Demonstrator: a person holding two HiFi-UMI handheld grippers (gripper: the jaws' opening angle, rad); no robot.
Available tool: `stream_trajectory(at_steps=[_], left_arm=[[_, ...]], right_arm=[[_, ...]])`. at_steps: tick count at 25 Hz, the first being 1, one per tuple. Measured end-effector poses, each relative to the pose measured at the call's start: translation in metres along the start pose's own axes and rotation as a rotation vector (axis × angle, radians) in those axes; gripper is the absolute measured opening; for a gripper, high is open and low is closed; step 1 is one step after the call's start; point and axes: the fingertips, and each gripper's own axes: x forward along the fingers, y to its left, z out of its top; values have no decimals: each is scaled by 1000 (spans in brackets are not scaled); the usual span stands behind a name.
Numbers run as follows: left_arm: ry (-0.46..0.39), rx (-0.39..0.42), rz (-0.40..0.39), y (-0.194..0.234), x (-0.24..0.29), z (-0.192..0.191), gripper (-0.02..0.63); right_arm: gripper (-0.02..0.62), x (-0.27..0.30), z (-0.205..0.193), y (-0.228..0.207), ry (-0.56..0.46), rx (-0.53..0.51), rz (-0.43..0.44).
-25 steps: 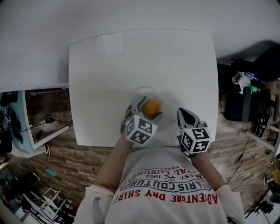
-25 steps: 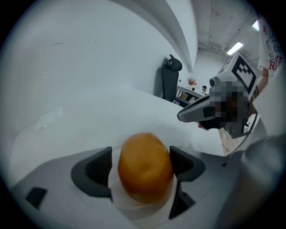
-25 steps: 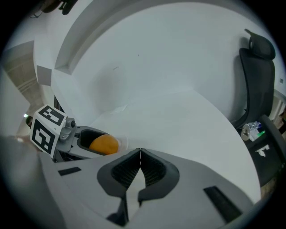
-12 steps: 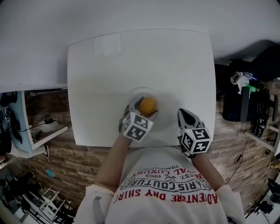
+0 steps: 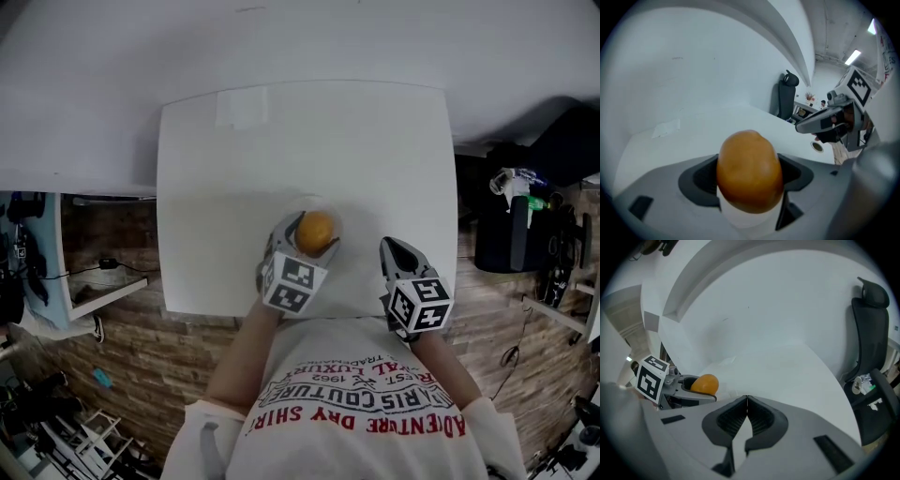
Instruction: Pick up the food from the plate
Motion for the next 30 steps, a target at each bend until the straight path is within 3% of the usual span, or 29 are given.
stream_trajectory(at_steps=[9, 15, 21, 27, 30], left_arm=[[-322, -34, 182, 28, -83, 80, 365], [-523, -54, 243, 42, -145, 122, 365], [-582, -84, 266, 62, -177, 119, 365], [-606, -97, 276, 74, -195, 110, 365], [-597, -108, 267, 75, -195, 104, 365]], right_arm=[[12, -15, 52, 26, -128, -50, 11], [12, -36, 99, 66, -301, -120, 68], [12, -47, 127, 103, -411, -213, 83], [12, -41, 121, 122, -421, -211, 90], [12, -38, 114, 124, -419, -257, 64]])
